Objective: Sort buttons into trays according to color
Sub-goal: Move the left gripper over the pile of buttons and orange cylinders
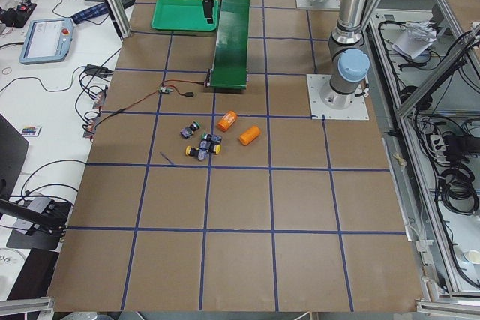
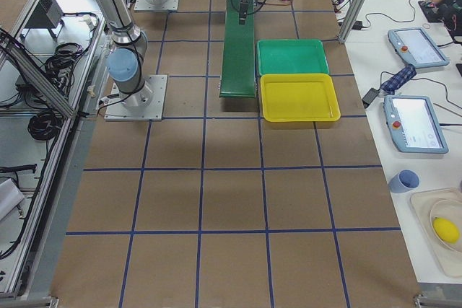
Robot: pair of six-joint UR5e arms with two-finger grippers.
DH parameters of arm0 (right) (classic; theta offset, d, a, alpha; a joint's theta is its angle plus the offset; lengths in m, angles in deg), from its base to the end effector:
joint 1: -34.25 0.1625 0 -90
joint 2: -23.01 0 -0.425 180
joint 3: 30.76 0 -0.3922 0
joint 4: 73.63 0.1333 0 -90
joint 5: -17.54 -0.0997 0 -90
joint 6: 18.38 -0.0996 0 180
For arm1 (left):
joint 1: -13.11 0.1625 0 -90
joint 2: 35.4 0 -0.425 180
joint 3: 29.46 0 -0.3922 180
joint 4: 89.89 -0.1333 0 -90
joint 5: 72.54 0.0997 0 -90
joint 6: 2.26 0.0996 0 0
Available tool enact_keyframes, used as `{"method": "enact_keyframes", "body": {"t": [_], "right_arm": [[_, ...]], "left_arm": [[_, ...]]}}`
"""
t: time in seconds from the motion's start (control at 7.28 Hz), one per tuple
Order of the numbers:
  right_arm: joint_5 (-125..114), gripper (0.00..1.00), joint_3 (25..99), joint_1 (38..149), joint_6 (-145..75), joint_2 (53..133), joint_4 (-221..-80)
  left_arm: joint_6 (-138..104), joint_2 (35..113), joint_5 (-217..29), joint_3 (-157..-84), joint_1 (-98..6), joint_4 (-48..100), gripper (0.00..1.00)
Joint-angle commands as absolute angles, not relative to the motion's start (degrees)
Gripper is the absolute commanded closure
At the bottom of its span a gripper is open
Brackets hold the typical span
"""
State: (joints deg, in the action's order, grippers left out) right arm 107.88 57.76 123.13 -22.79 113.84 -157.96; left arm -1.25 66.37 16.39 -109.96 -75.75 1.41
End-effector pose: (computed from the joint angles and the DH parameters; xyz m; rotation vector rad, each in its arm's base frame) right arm 0.1233 -0.4819 0.4980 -0.1508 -3.1290 -0.0916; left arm -0.1238 -0.5745 0.4574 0.0044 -3.1203 -0.0967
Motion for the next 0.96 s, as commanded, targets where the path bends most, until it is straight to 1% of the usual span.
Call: {"method": "enact_keyframes", "body": {"t": [0.0,0.41,0.69,0.82], "right_arm": [[107.9,0.00,57.9,122.7,-22.8,113.6,-157.5],[107.8,0.00,58.0,122.7,-22.8,113.7,-157.5],[107.9,0.00,58.0,122.6,-22.8,113.6,-157.4],[107.9,0.00,58.0,122.6,-22.8,113.6,-157.4]], "left_arm": [[6.0,72.2,15.5,-110.1,-70.1,-3.6,0.00],[10.3,75.9,15.0,-111.0,-56.0,-4.4,0.00],[15.8,78.1,15.9,-111.3,-51.1,-4.5,0.00],[16.2,79.1,15.4,-111.3,-51.0,-4.5,0.00]]}}
